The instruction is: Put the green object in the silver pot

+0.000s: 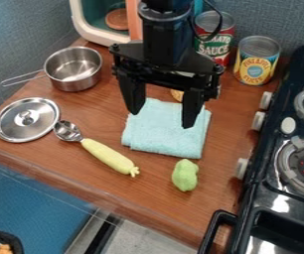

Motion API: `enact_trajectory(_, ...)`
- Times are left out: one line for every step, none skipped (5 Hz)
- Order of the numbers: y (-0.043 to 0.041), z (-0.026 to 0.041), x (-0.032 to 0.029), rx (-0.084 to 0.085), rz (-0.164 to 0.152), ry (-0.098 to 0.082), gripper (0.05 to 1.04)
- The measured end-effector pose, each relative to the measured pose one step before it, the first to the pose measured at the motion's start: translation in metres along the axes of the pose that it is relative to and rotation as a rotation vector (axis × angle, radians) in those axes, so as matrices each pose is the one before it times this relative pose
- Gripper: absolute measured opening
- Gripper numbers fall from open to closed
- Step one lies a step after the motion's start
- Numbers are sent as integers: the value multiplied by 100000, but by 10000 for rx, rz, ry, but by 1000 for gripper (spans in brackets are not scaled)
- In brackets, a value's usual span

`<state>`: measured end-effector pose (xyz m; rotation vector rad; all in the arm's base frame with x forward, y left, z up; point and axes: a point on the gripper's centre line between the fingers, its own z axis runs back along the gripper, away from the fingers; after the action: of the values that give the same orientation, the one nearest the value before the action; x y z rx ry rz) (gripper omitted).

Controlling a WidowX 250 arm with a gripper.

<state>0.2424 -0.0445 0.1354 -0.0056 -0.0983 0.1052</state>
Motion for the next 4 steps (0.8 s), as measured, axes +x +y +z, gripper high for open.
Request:
enact_trajectory(-33,-599,-61,56,-66,191,1000)
enact_trajectory(-961,-1617,778,201,-1030,-22,1000)
enact_trajectory(101,-259,976,180,-206,-380,1000)
enact_trajectory(-455,-720,908,119,-812,-439,1000)
